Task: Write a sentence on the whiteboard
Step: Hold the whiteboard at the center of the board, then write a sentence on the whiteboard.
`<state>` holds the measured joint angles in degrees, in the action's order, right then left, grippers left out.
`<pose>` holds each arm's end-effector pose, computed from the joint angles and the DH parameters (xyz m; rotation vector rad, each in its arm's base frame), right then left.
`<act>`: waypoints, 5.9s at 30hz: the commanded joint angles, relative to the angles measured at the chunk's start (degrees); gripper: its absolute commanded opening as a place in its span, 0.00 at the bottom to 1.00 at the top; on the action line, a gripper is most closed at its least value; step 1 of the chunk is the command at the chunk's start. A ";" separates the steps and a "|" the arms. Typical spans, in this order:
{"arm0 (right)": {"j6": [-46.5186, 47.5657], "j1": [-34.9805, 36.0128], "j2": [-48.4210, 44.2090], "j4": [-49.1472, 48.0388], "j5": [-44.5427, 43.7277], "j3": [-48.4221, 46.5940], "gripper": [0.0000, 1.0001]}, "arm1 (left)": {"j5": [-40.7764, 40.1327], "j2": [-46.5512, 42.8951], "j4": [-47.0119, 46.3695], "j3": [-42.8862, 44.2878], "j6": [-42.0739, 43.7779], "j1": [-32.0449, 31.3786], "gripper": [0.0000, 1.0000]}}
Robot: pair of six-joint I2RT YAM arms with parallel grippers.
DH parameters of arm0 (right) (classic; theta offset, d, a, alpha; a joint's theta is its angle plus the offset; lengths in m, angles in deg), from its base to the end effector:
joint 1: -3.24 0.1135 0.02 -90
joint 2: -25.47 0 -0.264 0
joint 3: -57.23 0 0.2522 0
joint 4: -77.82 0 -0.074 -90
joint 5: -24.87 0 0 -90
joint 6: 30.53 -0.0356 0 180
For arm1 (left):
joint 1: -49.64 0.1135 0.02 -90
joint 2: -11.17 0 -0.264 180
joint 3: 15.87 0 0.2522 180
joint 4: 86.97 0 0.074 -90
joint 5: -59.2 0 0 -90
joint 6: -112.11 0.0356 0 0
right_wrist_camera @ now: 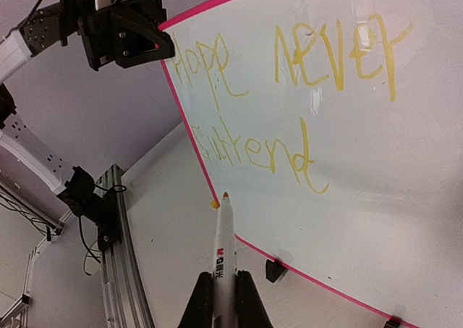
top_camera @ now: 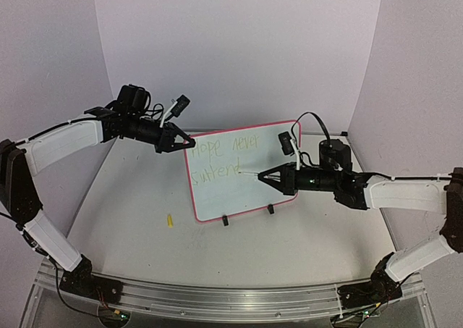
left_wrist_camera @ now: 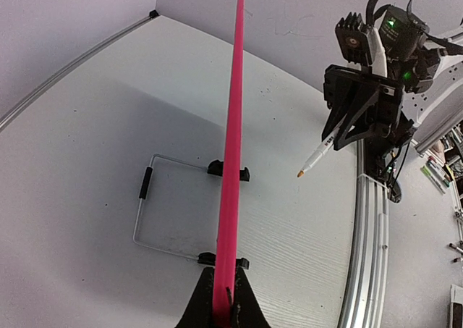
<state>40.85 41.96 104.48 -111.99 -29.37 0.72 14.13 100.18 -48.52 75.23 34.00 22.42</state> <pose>0.2234 0.2058 0.2535 -0.8034 1.7613 1.2499 0.2974 -0.1812 0.3278 1.1263 1.8478 -1.0109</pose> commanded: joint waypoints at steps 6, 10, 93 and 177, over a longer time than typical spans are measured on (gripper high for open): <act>2.88 -0.12 2.85 -0.12 -0.77 -4.14 0.00 | -0.72 -1.69 1.19 0.01 3.65 0.24 0.00; 3.39 -0.16 1.73 -1.21 -5.06 -2.85 0.00 | -0.86 -1.83 1.44 0.01 3.83 0.24 0.00; 2.61 -3.56 7.38 -3.17 -8.82 -0.30 0.00 | -1.60 -2.40 1.60 0.01 3.90 0.24 0.00; -0.42 -3.55 0.66 -4.49 -14.87 1.28 0.00 | -2.03 -2.40 1.43 0.01 3.42 0.24 0.00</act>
<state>41.01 38.64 106.78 -112.87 -42.98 4.60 14.15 99.94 -47.65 75.06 35.60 22.42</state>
